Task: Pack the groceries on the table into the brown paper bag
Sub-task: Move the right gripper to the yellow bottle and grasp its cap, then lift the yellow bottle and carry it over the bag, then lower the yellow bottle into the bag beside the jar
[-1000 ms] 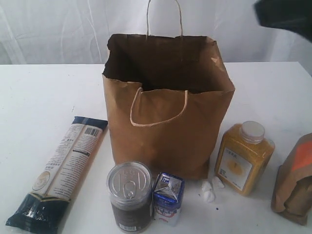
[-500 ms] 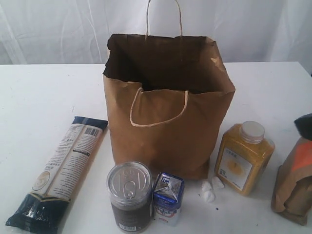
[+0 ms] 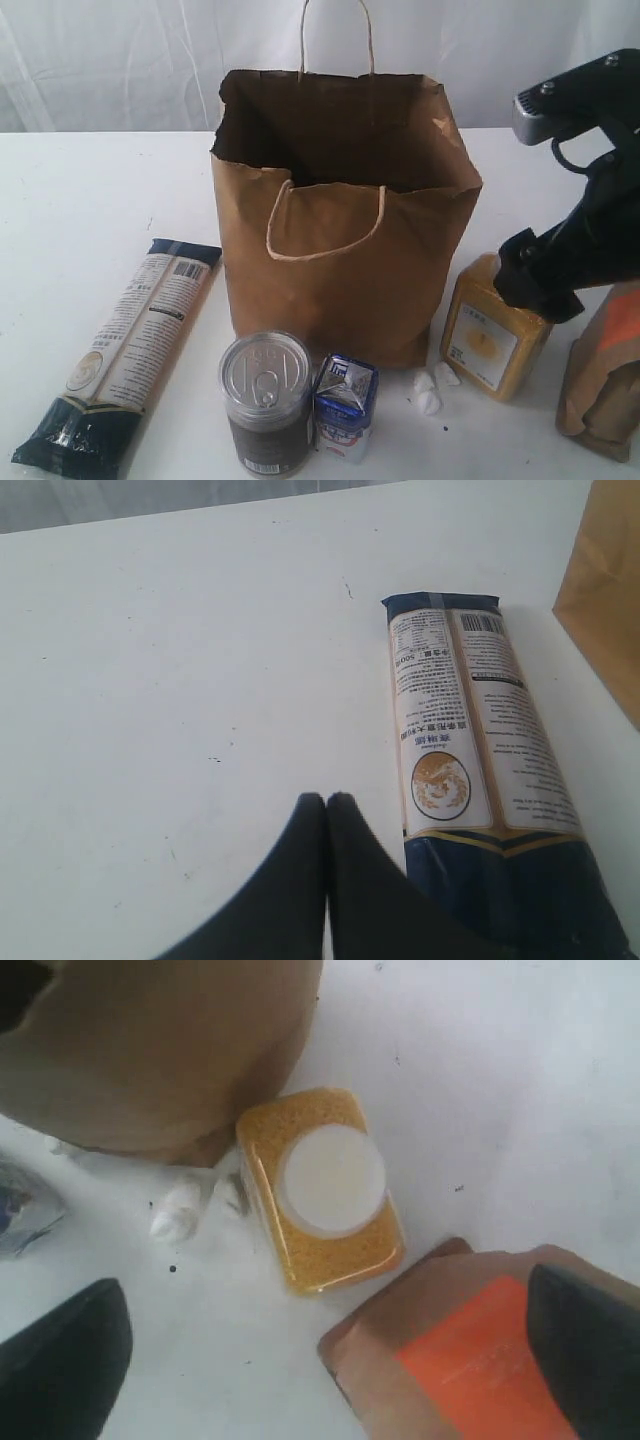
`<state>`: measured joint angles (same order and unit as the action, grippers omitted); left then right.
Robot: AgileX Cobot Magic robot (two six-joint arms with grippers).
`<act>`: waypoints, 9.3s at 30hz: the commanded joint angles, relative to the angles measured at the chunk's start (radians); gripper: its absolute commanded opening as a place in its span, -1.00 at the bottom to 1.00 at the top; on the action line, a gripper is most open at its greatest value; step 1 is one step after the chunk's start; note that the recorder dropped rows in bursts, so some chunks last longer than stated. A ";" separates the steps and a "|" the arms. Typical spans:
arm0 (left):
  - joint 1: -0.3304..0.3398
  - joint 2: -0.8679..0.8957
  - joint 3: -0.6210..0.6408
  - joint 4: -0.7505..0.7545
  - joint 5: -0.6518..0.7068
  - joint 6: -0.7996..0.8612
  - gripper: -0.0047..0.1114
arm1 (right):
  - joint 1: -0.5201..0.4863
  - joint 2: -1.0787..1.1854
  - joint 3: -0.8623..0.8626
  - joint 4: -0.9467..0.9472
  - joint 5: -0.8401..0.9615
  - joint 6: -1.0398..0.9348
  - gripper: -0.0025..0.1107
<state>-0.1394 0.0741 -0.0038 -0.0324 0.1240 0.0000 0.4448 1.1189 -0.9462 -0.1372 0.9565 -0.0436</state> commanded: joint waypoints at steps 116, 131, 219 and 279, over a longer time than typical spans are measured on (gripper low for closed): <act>0.002 -0.005 0.004 -0.008 0.004 0.000 -0.92 | 0.234 0.484 -0.545 0.070 -0.319 0.118 -0.95; 0.002 -0.005 0.004 -0.008 0.004 0.000 -0.92 | 0.252 0.452 -0.566 0.108 -0.310 0.118 -0.95; 0.002 -0.005 0.004 -0.008 0.004 0.000 -0.92 | 0.243 0.351 -0.405 0.234 -0.200 -0.406 -0.96; 0.002 -0.005 0.004 -0.008 0.004 0.000 -0.92 | 0.151 0.302 -0.391 0.081 -0.311 -0.174 -0.92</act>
<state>-0.1394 0.0741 -0.0038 -0.0324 0.1240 0.0000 0.6005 1.4449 -1.3315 -0.0631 0.6875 -0.2278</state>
